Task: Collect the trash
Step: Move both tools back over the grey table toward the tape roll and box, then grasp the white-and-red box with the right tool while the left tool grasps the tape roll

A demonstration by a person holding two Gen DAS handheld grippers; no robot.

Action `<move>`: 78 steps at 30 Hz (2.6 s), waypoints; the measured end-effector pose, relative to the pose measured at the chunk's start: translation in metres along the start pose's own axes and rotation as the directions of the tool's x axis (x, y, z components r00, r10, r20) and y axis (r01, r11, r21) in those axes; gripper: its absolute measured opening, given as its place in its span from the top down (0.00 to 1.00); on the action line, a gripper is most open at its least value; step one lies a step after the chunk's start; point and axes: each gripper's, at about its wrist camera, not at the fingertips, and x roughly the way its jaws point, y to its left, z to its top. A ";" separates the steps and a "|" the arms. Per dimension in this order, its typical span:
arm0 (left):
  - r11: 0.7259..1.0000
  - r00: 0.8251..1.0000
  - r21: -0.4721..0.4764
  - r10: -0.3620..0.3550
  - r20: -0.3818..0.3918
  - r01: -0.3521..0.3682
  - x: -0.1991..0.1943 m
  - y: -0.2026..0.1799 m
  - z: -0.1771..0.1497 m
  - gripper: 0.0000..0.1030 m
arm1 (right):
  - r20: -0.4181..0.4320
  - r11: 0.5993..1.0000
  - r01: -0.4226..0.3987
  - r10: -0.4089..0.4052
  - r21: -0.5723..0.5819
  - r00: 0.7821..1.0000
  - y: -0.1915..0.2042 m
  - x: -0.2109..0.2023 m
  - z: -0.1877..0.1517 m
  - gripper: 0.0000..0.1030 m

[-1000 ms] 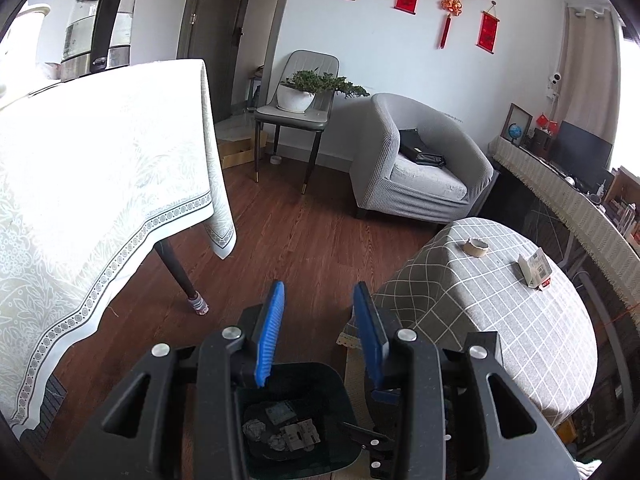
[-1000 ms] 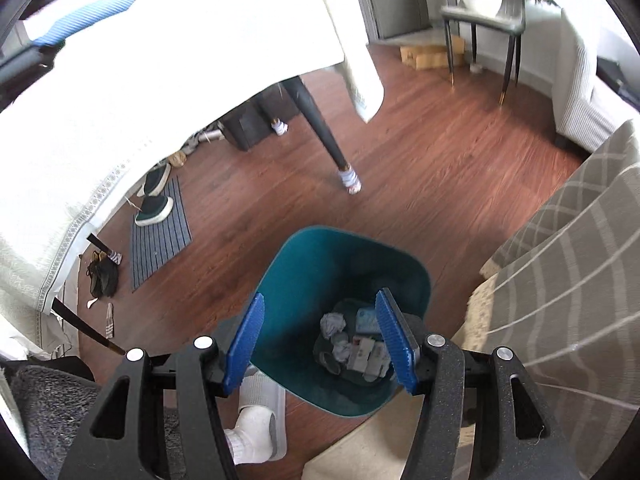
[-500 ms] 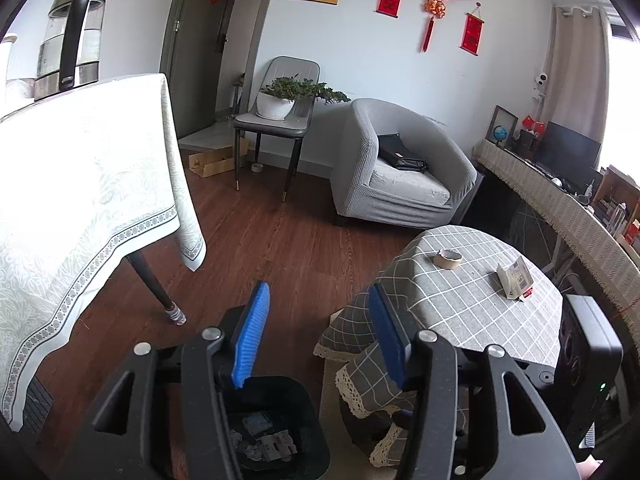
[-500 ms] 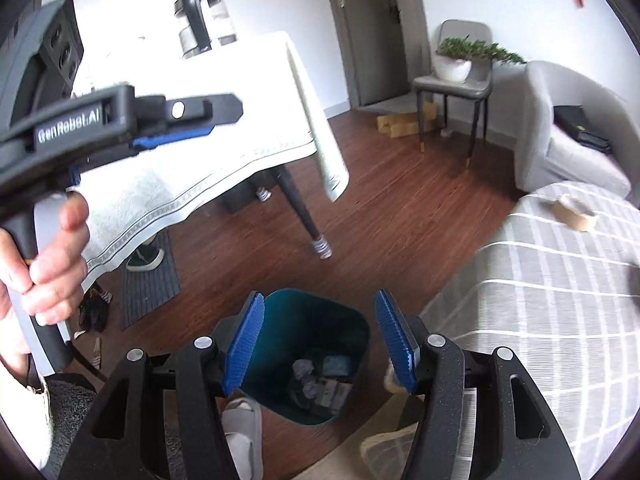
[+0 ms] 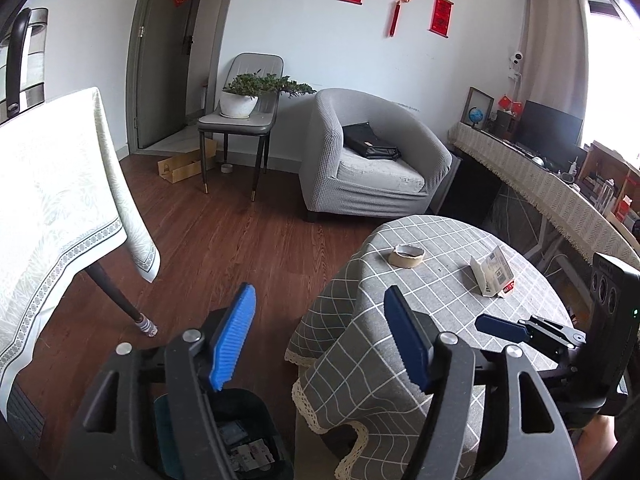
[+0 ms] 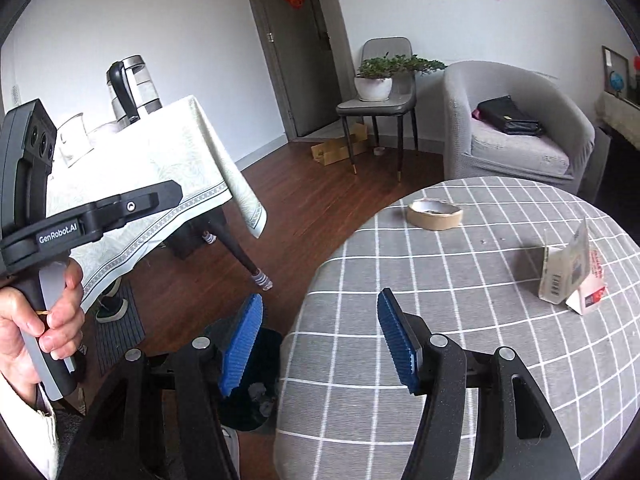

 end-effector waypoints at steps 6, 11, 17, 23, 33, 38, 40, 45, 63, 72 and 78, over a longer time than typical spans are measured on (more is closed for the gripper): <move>1.000 1.000 0.009 -0.023 -0.014 0.023 0.028 -0.021 0.008 0.28 | 0.047 0.994 0.104 -0.106 0.040 0.993 -0.040 -0.017 0.006 0.41; 0.999 0.999 0.032 -0.038 -0.003 0.038 0.051 -0.041 0.009 0.26 | 0.048 0.965 0.259 -0.261 0.047 0.964 -0.076 -0.027 0.010 0.41; 0.994 0.996 0.069 -0.077 -0.032 0.080 0.083 -0.070 0.013 0.25 | 0.054 0.947 0.303 -0.310 0.107 0.949 -0.116 -0.039 0.011 0.41; 0.987 0.991 0.128 -0.081 -0.103 0.094 0.118 -0.086 0.010 0.25 | 0.014 0.942 0.297 -0.302 0.156 0.953 -0.143 -0.026 0.010 0.41; 0.977 0.978 0.184 -0.074 -0.195 0.110 0.172 -0.099 0.013 0.25 | -0.052 0.946 0.281 -0.276 0.164 0.960 -0.161 0.006 0.014 0.58; 0.970 0.971 0.218 -0.060 -0.233 0.112 0.198 -0.108 0.019 0.24 | -0.062 0.943 0.273 -0.266 0.190 0.962 -0.172 0.012 0.017 0.64; 0.968 0.968 0.222 -0.058 -0.245 0.115 0.207 -0.109 0.020 0.24 | -0.067 0.943 0.265 -0.257 0.201 0.964 -0.176 0.016 0.017 0.66; 0.970 0.962 0.207 -0.074 -0.265 0.131 0.221 -0.107 0.028 0.24 | -0.086 0.944 0.254 -0.241 0.212 0.967 -0.184 0.027 0.020 0.70; 0.943 0.941 0.277 -0.087 -0.328 0.184 0.242 -0.128 0.026 0.46 | -0.090 0.930 0.141 -0.118 0.339 0.989 -0.217 0.041 0.024 0.98; 0.940 0.945 0.296 -0.068 -0.321 0.168 0.233 -0.134 0.020 0.48 | -0.056 0.918 0.098 -0.083 0.384 0.995 -0.216 0.021 0.021 0.99; 0.945 0.949 0.278 -0.085 -0.302 0.173 0.214 -0.135 0.011 0.48 | -0.031 0.922 0.107 -0.102 0.373 0.994 -0.201 0.001 0.015 0.99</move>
